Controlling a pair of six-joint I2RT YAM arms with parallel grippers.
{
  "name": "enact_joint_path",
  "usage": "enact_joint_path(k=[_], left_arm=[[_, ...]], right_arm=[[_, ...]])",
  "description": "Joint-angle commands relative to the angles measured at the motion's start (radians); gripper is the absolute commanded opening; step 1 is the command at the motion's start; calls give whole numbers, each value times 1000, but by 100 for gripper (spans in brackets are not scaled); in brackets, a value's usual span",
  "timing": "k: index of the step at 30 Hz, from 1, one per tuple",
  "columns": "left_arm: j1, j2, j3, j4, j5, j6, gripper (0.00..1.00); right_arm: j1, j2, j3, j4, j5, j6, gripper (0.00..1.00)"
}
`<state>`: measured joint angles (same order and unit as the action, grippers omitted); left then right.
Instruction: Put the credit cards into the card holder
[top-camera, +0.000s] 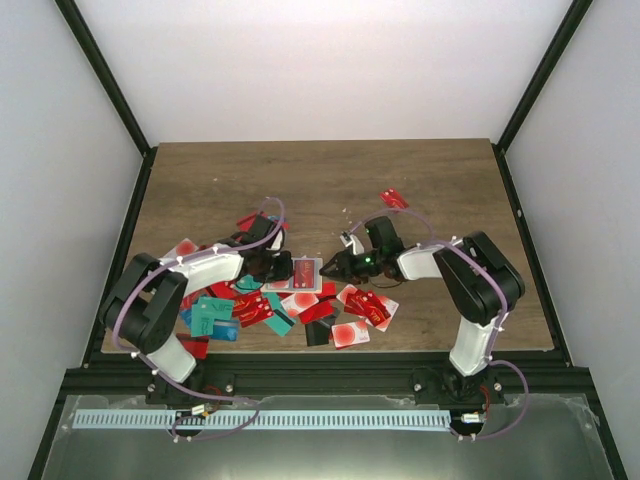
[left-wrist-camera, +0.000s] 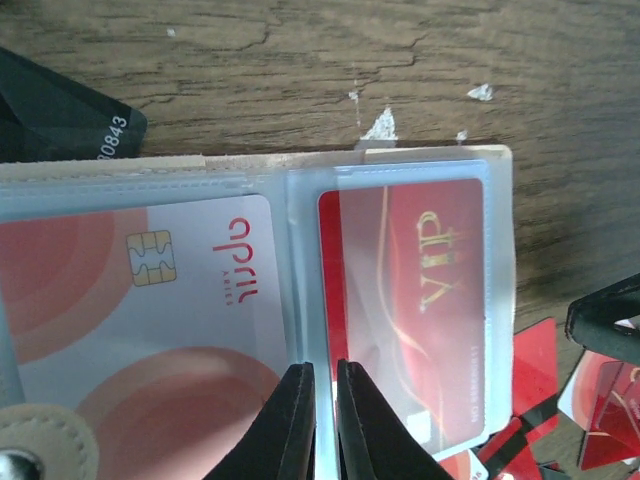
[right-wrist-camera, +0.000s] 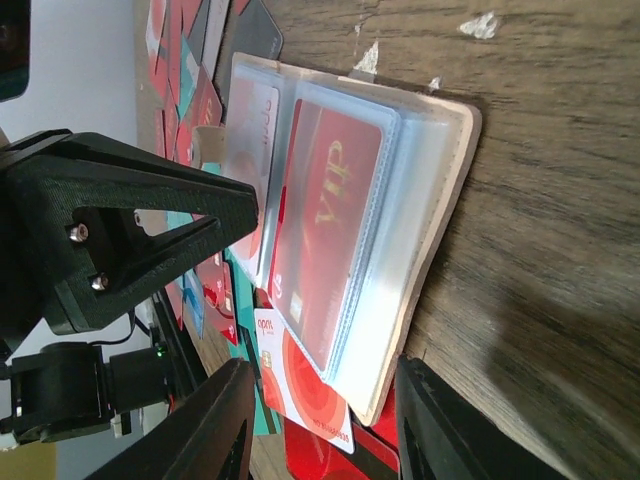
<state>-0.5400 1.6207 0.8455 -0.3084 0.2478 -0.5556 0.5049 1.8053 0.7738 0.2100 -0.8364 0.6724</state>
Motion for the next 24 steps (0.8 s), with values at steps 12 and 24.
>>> enact_joint_path(k=[12,24], left_arm=[[-16,65,-6,30,-1,30,8],[-20,70,-17,42,9,27,6]], right_arm=[[50,74,102,14,-3,29,41],[66,119,123,11,15,38,41]])
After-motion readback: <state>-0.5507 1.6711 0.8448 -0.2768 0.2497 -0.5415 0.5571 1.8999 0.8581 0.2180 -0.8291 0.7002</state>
